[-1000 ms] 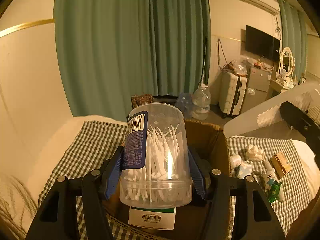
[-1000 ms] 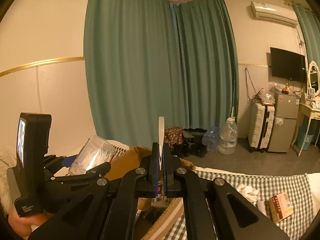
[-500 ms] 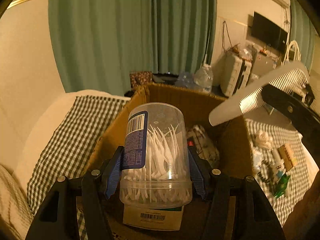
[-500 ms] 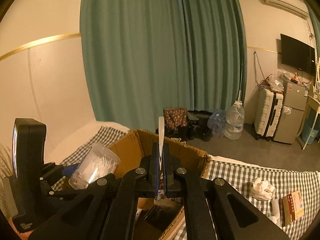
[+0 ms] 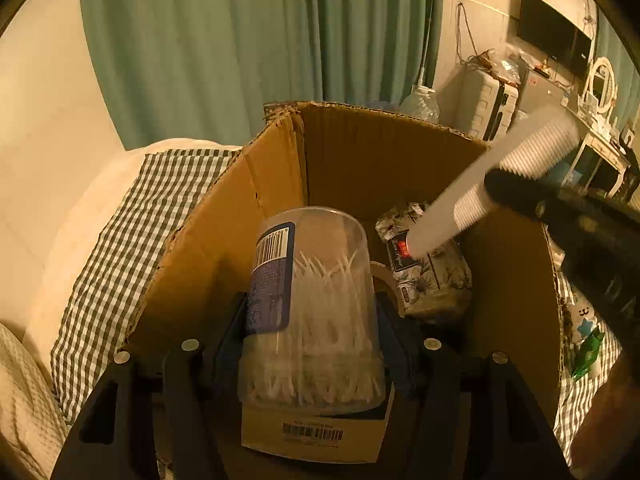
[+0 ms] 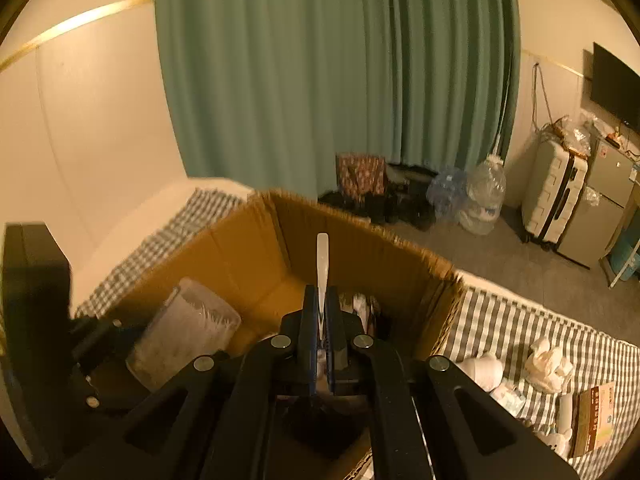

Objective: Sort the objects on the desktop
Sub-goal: 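Open the right gripper to drop the white comb into the box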

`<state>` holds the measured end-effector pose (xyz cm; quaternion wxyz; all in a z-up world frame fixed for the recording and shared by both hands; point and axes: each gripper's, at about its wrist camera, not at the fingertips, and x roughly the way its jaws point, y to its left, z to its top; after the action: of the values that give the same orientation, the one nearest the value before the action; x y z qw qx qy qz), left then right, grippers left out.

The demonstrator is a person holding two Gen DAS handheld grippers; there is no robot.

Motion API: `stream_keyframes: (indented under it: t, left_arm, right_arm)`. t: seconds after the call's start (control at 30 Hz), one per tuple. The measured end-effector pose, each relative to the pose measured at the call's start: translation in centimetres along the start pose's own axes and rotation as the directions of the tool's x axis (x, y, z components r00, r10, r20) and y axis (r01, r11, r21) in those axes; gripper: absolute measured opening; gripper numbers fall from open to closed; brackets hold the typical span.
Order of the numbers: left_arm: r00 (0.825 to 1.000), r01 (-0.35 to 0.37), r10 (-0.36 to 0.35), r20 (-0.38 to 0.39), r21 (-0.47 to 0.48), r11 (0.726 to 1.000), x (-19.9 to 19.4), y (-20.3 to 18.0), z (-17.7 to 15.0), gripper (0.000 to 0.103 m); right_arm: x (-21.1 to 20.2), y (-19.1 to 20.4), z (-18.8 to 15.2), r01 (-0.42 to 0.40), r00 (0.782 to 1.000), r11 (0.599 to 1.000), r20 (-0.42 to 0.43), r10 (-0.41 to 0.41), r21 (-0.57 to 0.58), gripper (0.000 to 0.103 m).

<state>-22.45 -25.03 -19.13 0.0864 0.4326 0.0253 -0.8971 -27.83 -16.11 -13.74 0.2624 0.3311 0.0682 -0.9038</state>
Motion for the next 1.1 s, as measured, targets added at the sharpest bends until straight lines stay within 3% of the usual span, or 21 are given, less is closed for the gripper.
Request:
stream_keyframes:
  t: [0.23,0.57,1.1]
  left_arm:
    - [1.000,0.006,-0.006,0.008,-0.022,1.000,-0.3,0.2,0.0,0.068]
    - [0.997,0.006,-0.004,0.079,-0.016,1.000,-2.0,-0.1,0.7,0.078]
    - [0.974,-0.011,0.002,0.227,0.039,0.999,-6.8,-2.5,1.9,0.084]
  right_arm:
    - [0.4,-0.4,-0.9,0.008,1.000,1.000,-0.017,-0.008,0.005,0.003]
    - [-3.3,-0.7,-0.9,0.053,0.989,0.999,0.136,-0.054,0.012,0.005]
    - [-11.8,-3.4,0.4,0.130,0.940,0.991,0.315,-0.135,0.036,0.005]
